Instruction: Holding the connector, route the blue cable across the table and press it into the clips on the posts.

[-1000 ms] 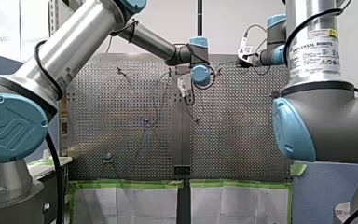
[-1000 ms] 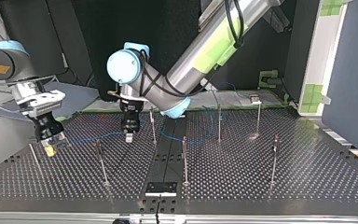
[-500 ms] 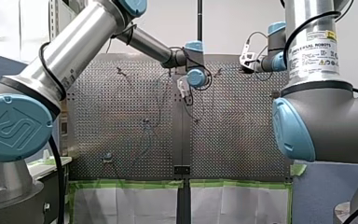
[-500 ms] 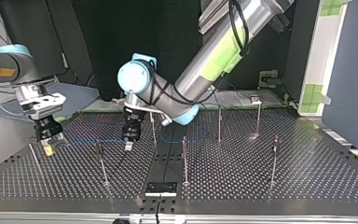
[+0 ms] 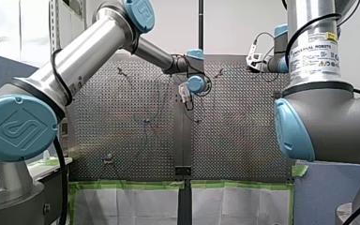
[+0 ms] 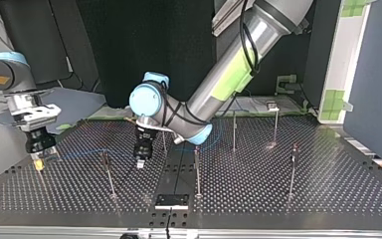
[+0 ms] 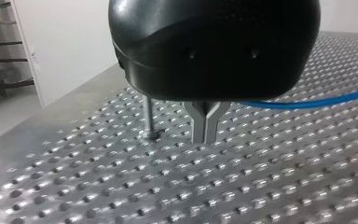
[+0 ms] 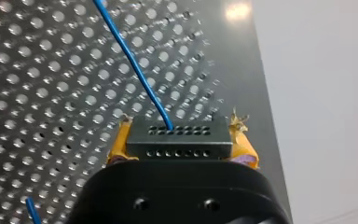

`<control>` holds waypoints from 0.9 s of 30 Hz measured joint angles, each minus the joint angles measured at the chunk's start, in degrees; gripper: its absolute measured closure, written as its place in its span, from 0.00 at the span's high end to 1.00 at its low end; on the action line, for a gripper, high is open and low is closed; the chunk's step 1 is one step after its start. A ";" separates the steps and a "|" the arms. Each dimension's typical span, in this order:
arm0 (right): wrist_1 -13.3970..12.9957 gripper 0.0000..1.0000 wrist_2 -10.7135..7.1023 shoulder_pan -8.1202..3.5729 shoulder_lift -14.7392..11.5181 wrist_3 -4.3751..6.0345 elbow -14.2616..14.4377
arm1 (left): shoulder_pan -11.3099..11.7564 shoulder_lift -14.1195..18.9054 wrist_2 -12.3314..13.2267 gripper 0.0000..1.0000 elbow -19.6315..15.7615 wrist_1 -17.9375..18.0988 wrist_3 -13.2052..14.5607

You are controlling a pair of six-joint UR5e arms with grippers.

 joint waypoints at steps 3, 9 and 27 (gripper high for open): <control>-0.78 0.00 -0.30 -0.69 0.08 0.13 -0.27 | 0.25 -0.06 -0.01 0.00 1.42 -0.16 0.00; -1.41 0.00 -1.11 -1.86 0.13 0.22 -0.70 | 0.34 -0.05 -0.57 0.00 2.92 -0.90 0.01; -1.33 0.00 -2.03 -2.92 0.23 -0.49 -0.76 | -1.79 -0.04 -1.04 1.00 3.16 -7.18 0.52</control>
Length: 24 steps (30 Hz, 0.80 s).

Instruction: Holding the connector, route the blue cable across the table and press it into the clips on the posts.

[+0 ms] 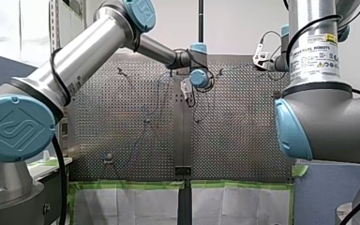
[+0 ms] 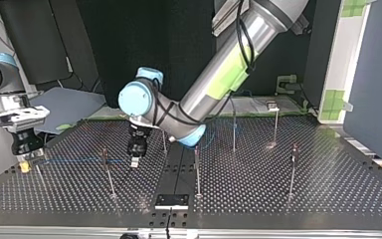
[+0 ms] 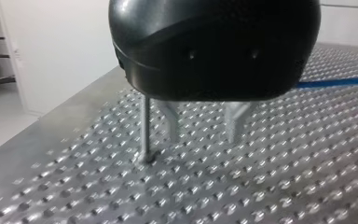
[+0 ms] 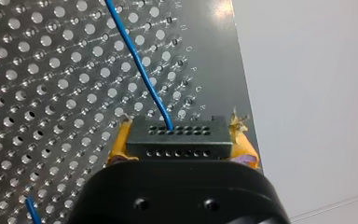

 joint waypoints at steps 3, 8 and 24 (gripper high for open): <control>0.00 0.00 0.00 0.16 0.10 -0.10 0.03 | -0.53 0.01 -0.58 1.00 -0.02 -1.30 0.17; -0.04 0.00 0.02 0.64 0.49 -0.29 0.08 | -1.47 0.23 -2.60 1.00 -0.05 -3.56 0.04; 0.18 0.00 0.00 1.39 1.37 -0.92 0.10 | -3.99 6.09 -6.71 1.00 -6.28 -3.17 0.16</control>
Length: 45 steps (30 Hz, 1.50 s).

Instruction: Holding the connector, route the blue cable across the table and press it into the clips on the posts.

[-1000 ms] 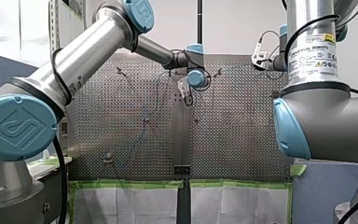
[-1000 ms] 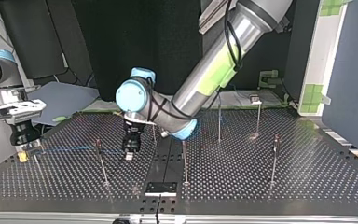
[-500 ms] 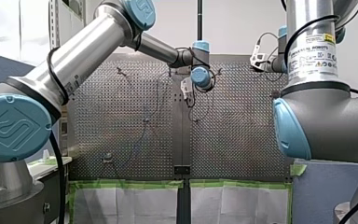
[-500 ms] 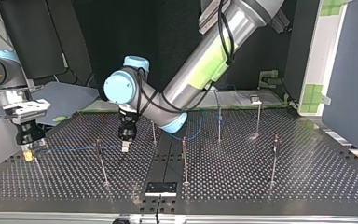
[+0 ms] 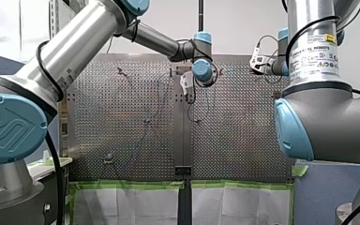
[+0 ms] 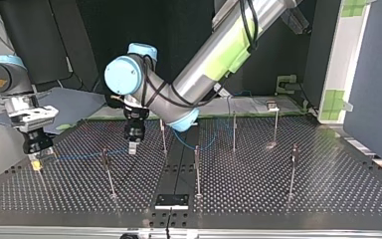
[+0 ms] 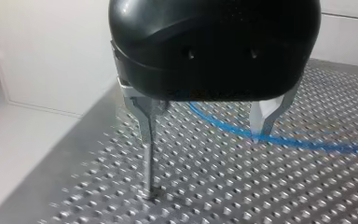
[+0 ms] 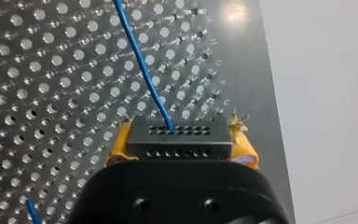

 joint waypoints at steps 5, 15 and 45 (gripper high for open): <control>0.16 0.00 0.00 0.15 0.01 -0.02 0.00 | -1.05 2.27 -0.01 1.00 -2.25 -0.08 0.33; 0.28 0.00 0.00 0.30 0.00 -0.32 0.00 | -3.87 6.82 -0.40 1.00 -7.00 -0.19 0.83; 0.37 0.00 0.00 0.48 0.08 -0.46 0.00 | -4.80 19.91 0.23 1.00 -22.22 14.72 -2.54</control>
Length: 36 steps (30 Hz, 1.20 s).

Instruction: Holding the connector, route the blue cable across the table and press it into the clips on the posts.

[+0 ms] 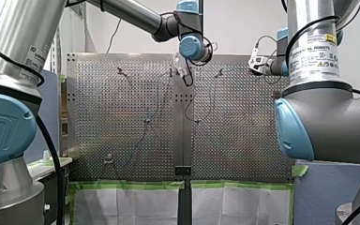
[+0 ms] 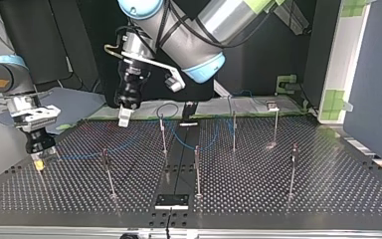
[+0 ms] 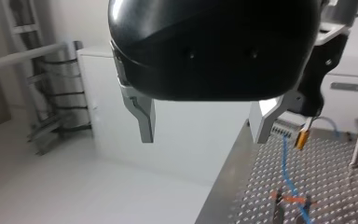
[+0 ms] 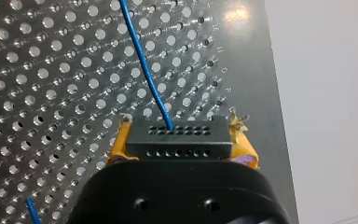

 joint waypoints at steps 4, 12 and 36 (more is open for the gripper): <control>0.04 0.00 0.00 0.17 0.00 -0.05 0.00 | 0.56 1.58 -1.47 1.00 -1.74 1.74 -1.59; 0.17 0.00 0.15 0.56 0.00 -0.35 0.00 | 0.41 2.80 -3.19 1.00 -5.62 5.62 -3.38; 0.18 0.00 0.23 0.83 -0.02 -0.44 0.00 | -9.19 -8.75 -12.21 1.00 -17.46 17.46 -13.83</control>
